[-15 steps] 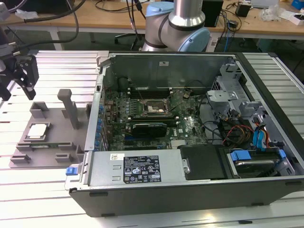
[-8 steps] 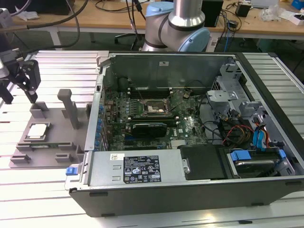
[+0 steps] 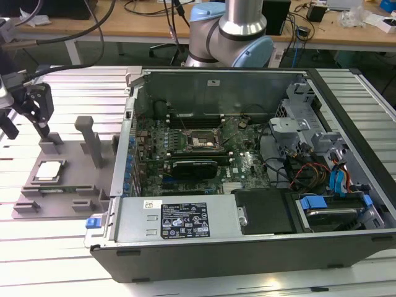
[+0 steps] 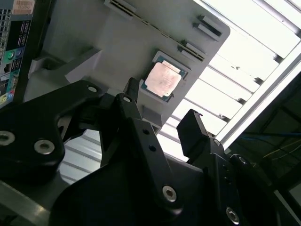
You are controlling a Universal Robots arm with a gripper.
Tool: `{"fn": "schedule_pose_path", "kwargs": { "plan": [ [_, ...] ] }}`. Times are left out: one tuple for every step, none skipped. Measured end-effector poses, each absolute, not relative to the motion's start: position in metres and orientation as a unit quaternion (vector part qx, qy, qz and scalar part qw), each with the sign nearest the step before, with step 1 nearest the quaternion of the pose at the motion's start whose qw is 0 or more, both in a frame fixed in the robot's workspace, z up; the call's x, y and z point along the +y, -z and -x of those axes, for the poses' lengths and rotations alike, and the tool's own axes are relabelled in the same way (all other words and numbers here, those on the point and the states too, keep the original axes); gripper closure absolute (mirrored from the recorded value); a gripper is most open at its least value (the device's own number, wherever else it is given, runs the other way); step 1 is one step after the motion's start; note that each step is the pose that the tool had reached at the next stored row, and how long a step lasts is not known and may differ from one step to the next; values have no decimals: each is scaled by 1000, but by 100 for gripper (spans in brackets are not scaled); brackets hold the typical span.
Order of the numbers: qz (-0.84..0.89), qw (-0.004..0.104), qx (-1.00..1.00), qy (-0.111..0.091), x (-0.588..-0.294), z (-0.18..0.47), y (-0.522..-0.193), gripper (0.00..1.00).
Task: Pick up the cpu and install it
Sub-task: 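Pick up the cpu and move it towards the insertion slot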
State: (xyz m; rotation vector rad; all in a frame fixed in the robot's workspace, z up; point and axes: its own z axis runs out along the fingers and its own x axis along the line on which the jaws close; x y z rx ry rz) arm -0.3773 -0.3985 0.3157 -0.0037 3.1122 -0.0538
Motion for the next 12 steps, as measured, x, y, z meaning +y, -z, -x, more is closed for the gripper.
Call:
{"fn": "schedule_pose_path", "kwargs": {
  "plan": [
    [1,14,1000,17,-398,379,-315,40],
    [1,15,1000,17,-398,379,-314,40],
    [1,14,1000,17,-399,379,-314,40],
    [1,14,1000,17,-399,379,-313,40],
    [1,14,1000,17,-399,379,-312,40],
    [1,14,1000,17,-398,379,-311,40],
    [1,14,1000,17,-398,379,-310,40],
    [1,14,1000,17,-398,379,-310,40],
    [1,14,1000,17,-398,379,-309,40],
    [1,14,1000,17,-398,379,-308,40],
    [1,14,1000,17,-398,379,-307,40],
    [1,14,1000,17,-398,379,-307,40]
  ]
}}
